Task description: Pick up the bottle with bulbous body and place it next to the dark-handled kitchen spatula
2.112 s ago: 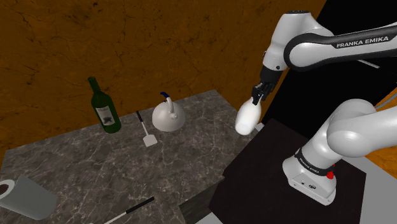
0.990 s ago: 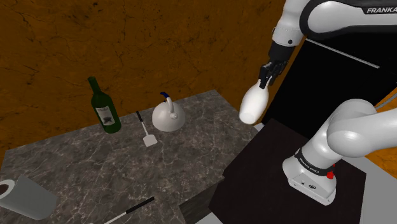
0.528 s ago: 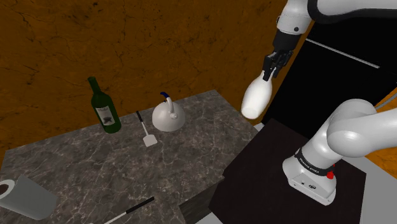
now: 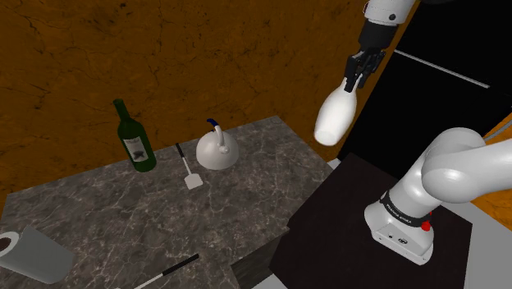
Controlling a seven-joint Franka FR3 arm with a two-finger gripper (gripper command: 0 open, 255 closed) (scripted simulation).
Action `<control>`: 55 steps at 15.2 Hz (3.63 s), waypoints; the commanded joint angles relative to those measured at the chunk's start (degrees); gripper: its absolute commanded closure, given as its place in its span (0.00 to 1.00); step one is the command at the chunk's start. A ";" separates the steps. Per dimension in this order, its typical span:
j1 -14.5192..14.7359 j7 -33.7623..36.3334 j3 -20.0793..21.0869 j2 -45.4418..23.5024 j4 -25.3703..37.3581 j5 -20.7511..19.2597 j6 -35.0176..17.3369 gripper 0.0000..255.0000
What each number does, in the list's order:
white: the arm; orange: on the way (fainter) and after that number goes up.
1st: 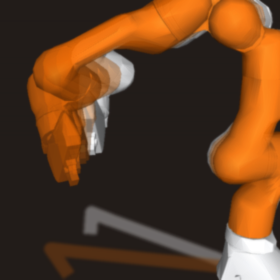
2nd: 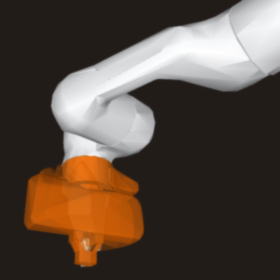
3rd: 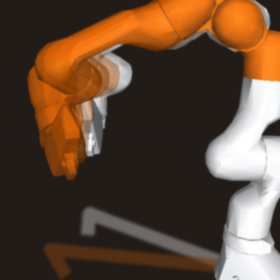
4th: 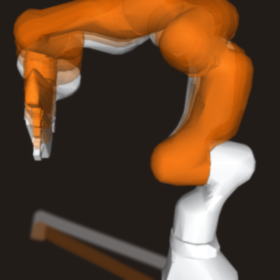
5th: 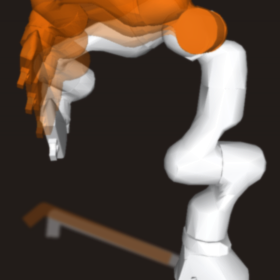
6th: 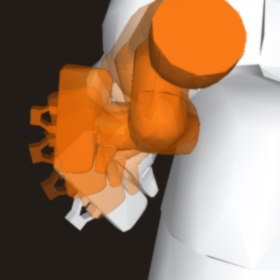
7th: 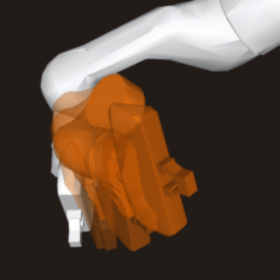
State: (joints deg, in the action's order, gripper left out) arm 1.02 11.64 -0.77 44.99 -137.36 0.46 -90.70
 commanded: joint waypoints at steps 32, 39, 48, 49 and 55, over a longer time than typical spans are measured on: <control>4.58 18.85 17.10 -21.36 15.14 7.61 -7.43 1.00; 5.92 27.18 23.58 -33.37 21.13 5.91 -13.73 1.00; 9.84 39.20 29.17 -52.40 34.32 -2.24 -18.18 1.00; 10.62 40.49 29.43 -54.70 36.23 -3.42 -18.30 1.00; 16.84 47.00 29.37 -68.97 50.05 -10.27 -17.18 1.00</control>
State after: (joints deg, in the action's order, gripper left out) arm 16.81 57.75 28.75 -21.56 -89.80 -8.68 -108.15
